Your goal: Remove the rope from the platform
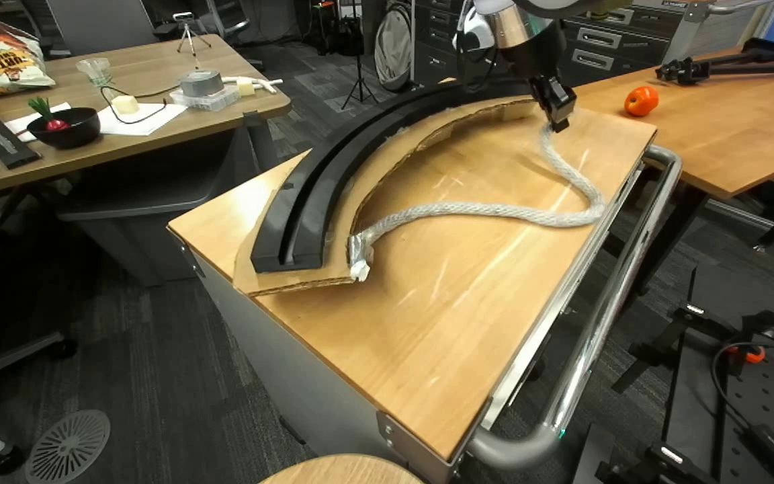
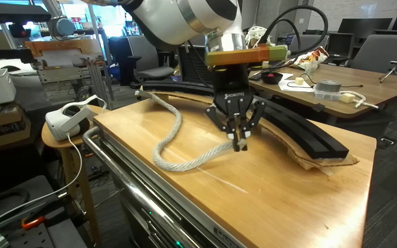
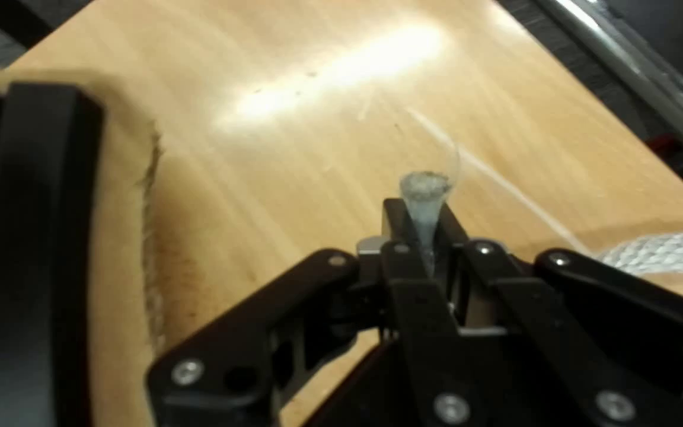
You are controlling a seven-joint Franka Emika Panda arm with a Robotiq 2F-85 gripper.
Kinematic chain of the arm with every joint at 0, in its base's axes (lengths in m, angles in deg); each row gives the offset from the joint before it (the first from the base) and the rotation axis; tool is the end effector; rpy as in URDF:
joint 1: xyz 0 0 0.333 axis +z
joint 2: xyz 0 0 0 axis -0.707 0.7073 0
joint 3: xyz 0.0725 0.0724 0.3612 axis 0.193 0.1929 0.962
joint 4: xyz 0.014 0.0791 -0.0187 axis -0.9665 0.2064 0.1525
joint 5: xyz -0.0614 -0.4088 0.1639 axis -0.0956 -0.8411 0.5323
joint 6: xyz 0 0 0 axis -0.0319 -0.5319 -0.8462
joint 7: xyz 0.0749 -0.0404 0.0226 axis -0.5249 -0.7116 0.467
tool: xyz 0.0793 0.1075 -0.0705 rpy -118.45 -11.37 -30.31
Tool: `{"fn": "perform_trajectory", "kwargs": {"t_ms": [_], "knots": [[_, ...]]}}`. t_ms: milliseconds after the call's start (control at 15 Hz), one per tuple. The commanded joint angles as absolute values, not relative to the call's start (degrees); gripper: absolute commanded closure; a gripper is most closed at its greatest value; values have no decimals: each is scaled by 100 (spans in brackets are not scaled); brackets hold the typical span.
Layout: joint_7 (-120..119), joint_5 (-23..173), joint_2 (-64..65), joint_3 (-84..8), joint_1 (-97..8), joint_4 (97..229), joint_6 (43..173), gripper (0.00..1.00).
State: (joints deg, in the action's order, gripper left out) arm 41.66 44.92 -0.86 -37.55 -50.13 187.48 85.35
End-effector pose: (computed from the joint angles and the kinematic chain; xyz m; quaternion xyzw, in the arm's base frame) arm 0.5837 -0.1488 0.2866 0.8744 0.3798 -0.2542 0.1631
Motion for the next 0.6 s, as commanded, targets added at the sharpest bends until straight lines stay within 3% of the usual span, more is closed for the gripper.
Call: {"fn": "perform_trajectory", "kwargs": {"t_ms": [0,533], "knots": [[3137,4955,-680,-3737,-4980,19624,8454,97],[1281,4987,-1253,-4025,-5136,20223,9034,97]]}}
